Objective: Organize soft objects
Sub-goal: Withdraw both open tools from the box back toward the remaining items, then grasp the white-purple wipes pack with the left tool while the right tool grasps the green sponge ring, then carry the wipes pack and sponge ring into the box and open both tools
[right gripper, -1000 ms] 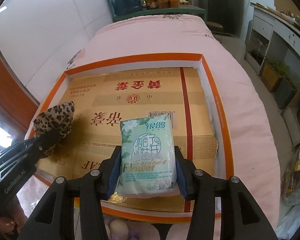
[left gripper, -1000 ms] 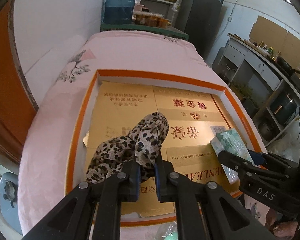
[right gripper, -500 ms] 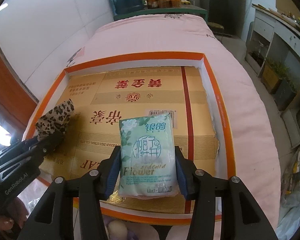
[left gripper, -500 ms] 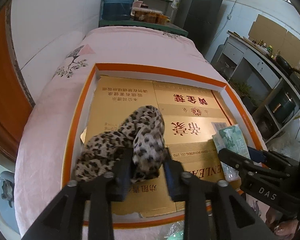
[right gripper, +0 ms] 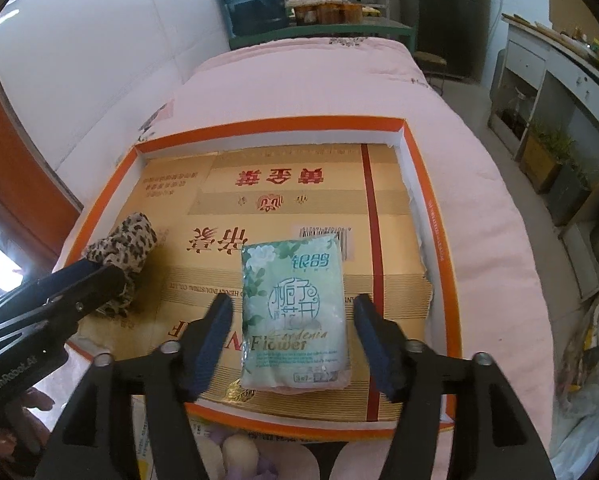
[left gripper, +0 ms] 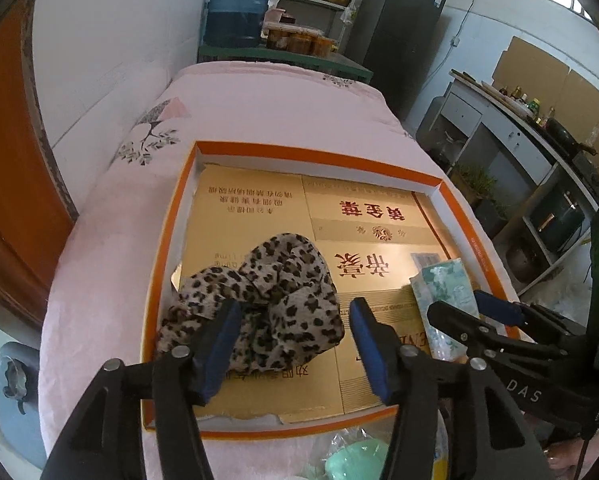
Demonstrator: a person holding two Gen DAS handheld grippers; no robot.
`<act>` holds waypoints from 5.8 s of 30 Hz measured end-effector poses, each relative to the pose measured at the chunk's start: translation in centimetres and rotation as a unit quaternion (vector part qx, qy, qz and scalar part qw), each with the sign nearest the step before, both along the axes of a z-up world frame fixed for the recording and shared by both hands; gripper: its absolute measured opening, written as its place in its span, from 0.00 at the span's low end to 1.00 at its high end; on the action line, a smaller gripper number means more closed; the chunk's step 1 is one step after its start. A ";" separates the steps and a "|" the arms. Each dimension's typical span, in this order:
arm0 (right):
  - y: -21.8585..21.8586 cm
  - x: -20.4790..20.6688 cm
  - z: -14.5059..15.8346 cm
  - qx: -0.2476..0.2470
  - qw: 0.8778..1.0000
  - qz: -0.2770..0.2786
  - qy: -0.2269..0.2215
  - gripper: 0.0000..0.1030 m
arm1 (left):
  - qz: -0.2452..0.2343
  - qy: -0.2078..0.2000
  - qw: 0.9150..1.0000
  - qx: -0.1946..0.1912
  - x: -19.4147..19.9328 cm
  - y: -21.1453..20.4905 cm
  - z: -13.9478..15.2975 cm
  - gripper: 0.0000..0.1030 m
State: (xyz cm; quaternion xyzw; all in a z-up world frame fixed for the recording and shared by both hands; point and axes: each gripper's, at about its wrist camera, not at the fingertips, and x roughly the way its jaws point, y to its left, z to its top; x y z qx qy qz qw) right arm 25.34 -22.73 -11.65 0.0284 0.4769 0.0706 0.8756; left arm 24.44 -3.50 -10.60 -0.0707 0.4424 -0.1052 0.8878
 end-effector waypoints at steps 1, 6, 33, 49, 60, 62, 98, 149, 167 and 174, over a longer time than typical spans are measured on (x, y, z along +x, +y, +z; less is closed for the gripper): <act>-0.1 -0.1 0.2 -0.001 1.000 -0.002 -0.003 0.66 | -0.001 -0.001 1.000 0.000 -0.1 0.0 0.2 0.60; -0.1 -0.8 1.0 0.000 1.000 -0.004 -0.014 0.66 | -0.011 -0.018 1.000 -0.004 -1.1 -0.1 1.1 0.63; 0.2 -9.6 7.6 0.014 0.997 0.000 -0.075 0.66 | -0.021 -0.080 0.996 -0.016 -8.4 1.0 6.7 0.69; 0.1 -16.2 9.4 0.009 0.996 0.008 -0.090 0.66 | -0.030 -0.101 0.994 -0.020 -14.4 1.4 8.5 0.69; -0.7 -20.5 7.8 -0.004 0.997 -0.002 -0.076 0.66 | -0.058 -0.092 0.994 -0.030 -18.2 0.3 7.6 0.69; -0.8 -21.0 7.3 -0.007 0.997 -0.003 -0.072 0.66 | -0.061 -0.091 0.994 -0.031 -18.8 0.0 7.4 0.69; -3.0 -22.8 1.2 -0.005 0.999 -0.034 -0.008 0.66 | -0.110 -0.038 0.991 -0.064 -21.4 -3.8 2.0 0.52; -2.5 -20.8 4.4 0.008 0.999 -0.009 -0.053 0.17 | -0.080 -0.109 0.988 -0.075 -20.9 -1.4 5.5 0.19; -0.8 -18.2 8.5 0.001 0.994 0.018 -0.106 0.17 | -0.043 -0.141 0.988 -0.050 -18.2 0.5 7.7 0.19; -0.3 -16.8 9.5 0.004 0.993 0.023 -0.118 0.17 | -0.029 -0.147 0.988 -0.031 -16.9 0.5 8.4 0.19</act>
